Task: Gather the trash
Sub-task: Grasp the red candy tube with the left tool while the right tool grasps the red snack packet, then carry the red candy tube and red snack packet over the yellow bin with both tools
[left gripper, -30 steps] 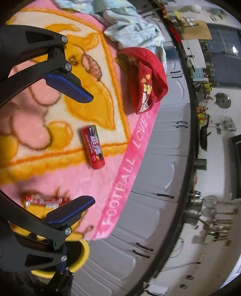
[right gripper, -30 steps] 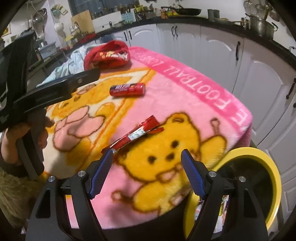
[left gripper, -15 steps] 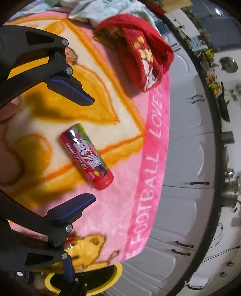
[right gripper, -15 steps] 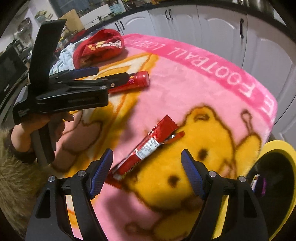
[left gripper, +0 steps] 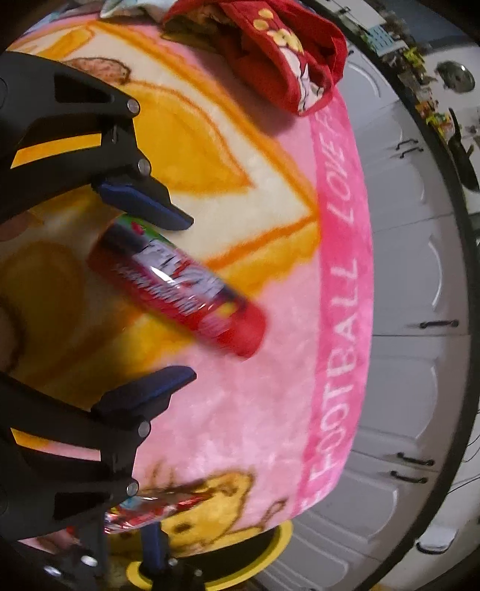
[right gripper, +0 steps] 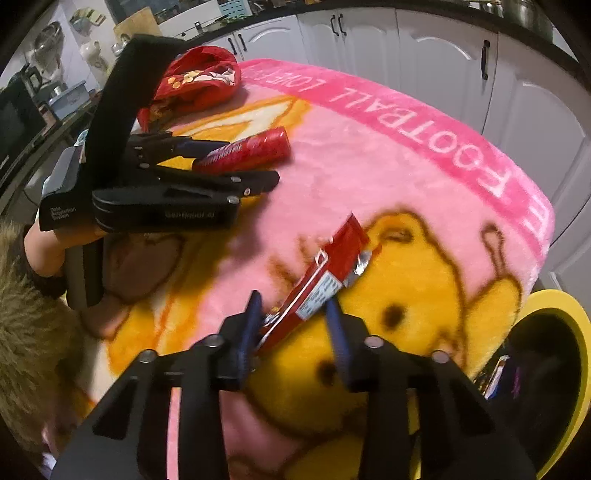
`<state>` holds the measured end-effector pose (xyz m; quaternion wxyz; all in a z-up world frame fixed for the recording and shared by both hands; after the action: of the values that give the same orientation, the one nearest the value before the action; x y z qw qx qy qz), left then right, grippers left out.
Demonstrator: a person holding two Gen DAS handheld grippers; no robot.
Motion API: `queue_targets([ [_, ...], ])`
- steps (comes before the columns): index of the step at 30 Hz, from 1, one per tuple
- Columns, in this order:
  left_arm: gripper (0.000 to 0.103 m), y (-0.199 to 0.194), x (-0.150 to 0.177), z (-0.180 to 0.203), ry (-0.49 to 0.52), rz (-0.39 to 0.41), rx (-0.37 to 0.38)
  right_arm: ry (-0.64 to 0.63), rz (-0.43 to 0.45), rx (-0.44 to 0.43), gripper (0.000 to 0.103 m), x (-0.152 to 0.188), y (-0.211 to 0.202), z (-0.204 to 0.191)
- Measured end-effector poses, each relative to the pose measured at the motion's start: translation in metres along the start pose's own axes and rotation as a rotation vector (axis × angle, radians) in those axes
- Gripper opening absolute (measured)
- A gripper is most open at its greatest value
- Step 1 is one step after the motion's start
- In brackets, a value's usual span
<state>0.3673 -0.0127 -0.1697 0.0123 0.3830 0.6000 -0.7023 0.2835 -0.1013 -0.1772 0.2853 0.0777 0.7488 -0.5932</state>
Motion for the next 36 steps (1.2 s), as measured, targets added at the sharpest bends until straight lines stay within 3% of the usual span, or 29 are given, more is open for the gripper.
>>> queue_targets([
  [1, 0.058, 0.001, 0.001, 0.001, -0.006, 0.002, 0.003, -0.004, 0.001, 0.007, 0.019, 0.001, 0.0, 0.002],
  [4, 0.052, 0.0, 0.001, 0.002, -0.031, 0.005, 0.001, -0.008, 0.005, 0.007, 0.012, 0.003, -0.003, 0.007],
  [12, 0.023, -0.003, 0.002, 0.006, -0.102, 0.015, -0.011, -0.043, 0.035, 0.019, 0.008, 0.005, -0.016, 0.01],
  [21, 0.022, -0.015, 0.016, 0.014, -0.202, 0.058, -0.027, -0.054, 0.071, 0.018, 0.008, 0.004, -0.036, 0.017],
  [36, 0.022, -0.046, 0.034, 0.072, -0.236, 0.149, 0.022, -0.053, 0.116, 0.019, 0.008, 0.019, -0.077, 0.037],
])
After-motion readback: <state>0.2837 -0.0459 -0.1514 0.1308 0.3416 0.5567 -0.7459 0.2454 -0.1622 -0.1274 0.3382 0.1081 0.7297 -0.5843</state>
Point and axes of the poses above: each gripper's, at about its wrist camera, not at the fingertips, and y roughly the way its jaws point, z to its right, x to its underside, the point moved 9 cm from there along y, roughly the way its jaws point, and after that the axes turned 5 degrees about x, right-handed, at the moved point
